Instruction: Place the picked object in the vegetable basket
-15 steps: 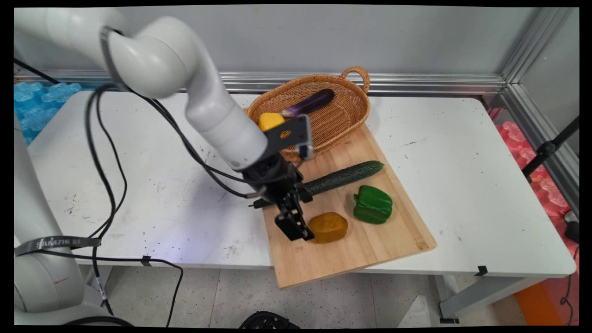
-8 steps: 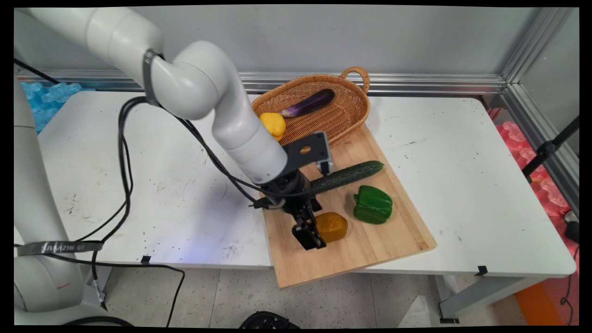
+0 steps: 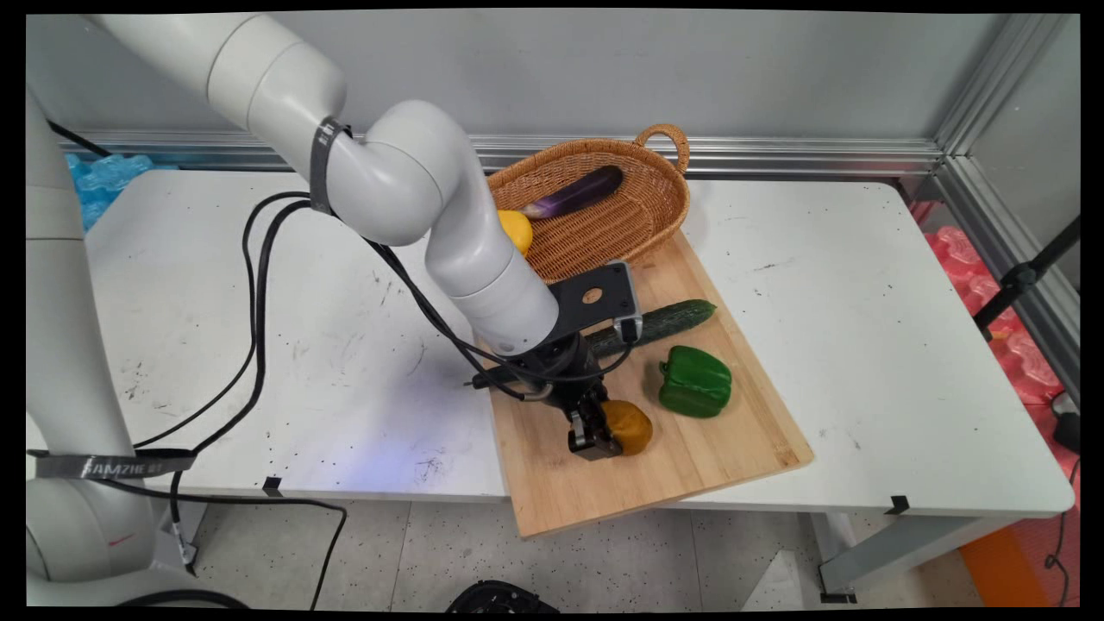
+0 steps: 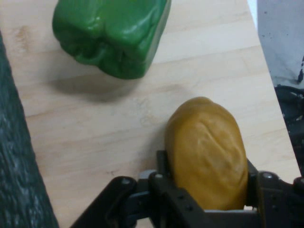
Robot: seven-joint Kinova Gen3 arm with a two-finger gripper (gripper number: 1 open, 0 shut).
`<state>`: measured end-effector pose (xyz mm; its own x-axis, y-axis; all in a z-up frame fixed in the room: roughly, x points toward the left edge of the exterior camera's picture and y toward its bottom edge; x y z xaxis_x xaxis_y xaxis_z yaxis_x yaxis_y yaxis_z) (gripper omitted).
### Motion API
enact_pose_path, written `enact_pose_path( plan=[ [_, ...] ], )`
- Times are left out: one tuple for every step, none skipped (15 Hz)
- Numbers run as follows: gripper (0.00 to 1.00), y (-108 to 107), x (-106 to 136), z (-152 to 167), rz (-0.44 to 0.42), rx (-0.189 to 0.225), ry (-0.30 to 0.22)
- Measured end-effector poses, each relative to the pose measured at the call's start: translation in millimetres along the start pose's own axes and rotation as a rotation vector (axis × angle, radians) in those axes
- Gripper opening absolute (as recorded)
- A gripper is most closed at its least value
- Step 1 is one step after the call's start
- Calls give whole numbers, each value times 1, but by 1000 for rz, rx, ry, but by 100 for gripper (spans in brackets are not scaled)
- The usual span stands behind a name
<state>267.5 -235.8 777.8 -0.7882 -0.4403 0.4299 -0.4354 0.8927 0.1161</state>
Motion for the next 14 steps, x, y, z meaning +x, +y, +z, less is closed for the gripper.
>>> enact_pose_path(
  plan=[
    [0, 0, 1, -1, 8, 1, -1],
    [0, 1, 1, -2, 14, 3, 0],
    [0, 1, 1, -6, 21, 4, 0],
    [0, 2, 1, -10, 27, 5, 1],
    [0, 2, 1, -16, 34, 4, 3],
    [0, 3, 1, -22, 41, 4, 5],
    [0, 4, 1, -32, 49, 3, 12],
    [0, 4, 1, -40, 54, 4, 16],
    [0, 4, 2, -49, 59, 4, 21],
    [0, 3, 2, -60, 63, 5, 28],
    [0, 3, 2, -70, 66, 5, 32],
    [0, 1, 2, -81, 69, 8, 37],
    [0, -2, 2, -93, 69, 12, 41],
    [0, -6, 1, -104, 68, 19, 44]
  ],
)
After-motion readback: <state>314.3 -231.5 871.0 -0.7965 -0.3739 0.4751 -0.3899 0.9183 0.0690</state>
